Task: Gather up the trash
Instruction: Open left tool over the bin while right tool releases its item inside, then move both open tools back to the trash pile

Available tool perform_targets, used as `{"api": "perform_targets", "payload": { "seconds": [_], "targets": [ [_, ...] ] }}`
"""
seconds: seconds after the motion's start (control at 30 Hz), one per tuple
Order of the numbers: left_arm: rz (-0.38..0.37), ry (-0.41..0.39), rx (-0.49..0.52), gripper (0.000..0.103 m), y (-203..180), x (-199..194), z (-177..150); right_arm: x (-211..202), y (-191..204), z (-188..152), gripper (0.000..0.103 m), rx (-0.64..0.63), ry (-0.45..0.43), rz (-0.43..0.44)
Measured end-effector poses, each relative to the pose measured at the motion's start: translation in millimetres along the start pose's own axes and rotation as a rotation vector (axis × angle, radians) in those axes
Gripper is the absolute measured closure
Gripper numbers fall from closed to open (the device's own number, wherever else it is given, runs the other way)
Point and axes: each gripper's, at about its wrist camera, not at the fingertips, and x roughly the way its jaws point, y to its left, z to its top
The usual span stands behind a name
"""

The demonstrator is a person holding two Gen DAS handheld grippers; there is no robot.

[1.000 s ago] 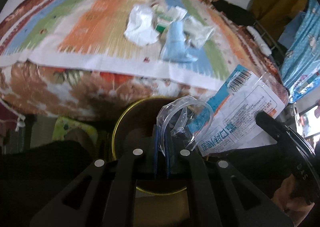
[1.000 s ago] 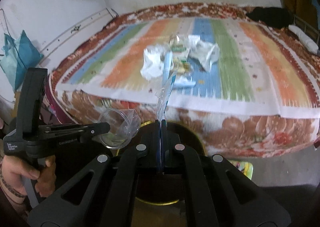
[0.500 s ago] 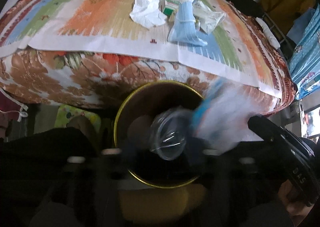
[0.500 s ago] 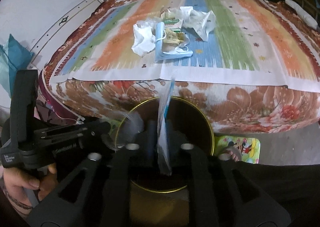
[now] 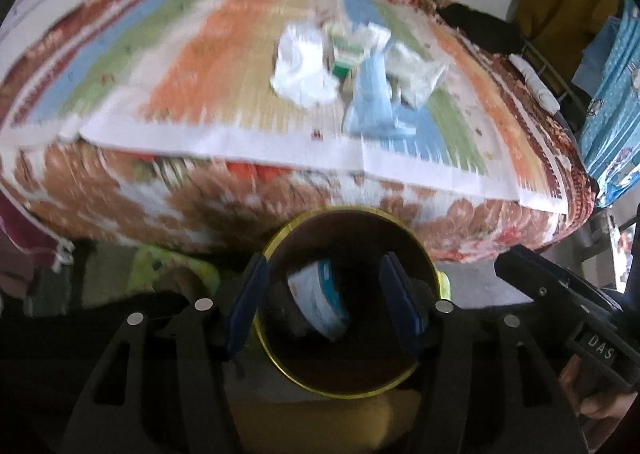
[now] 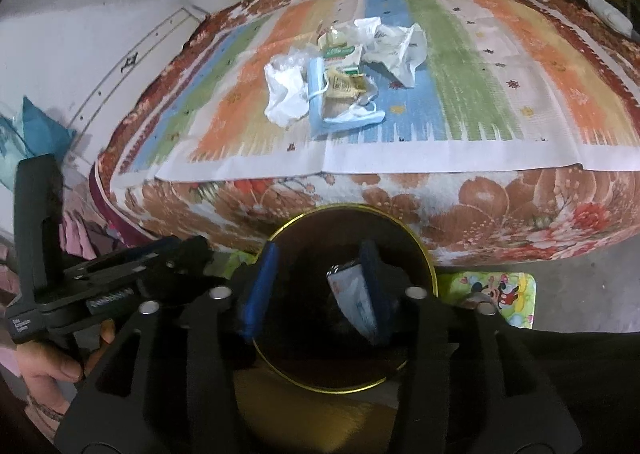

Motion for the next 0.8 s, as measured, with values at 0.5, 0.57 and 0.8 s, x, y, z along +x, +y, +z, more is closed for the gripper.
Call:
{"api": "perform_targets", "payload": {
  "seconds": [0.5, 0.57, 0.8],
  "targets": [
    [0.039, -0.12, 0.007, 0.027, 8.8, -29.7, 52.5, 25.3, 11.8, 42.3, 0.048, -0.119, 0.027, -0.071],
    [0.048, -0.104, 0.012, 0.027, 8.4, -24.0, 63.1, 30.1, 12.4, 51.3, 0.047, -0.135, 0.03, -0.08],
    [0.046, -0.075, 0.007, 0.022, 18.1, -15.7, 95.1, 43.1, 24.2, 74.0, 0.042, -0.207, 0.035, -0.098]
  ]
}}
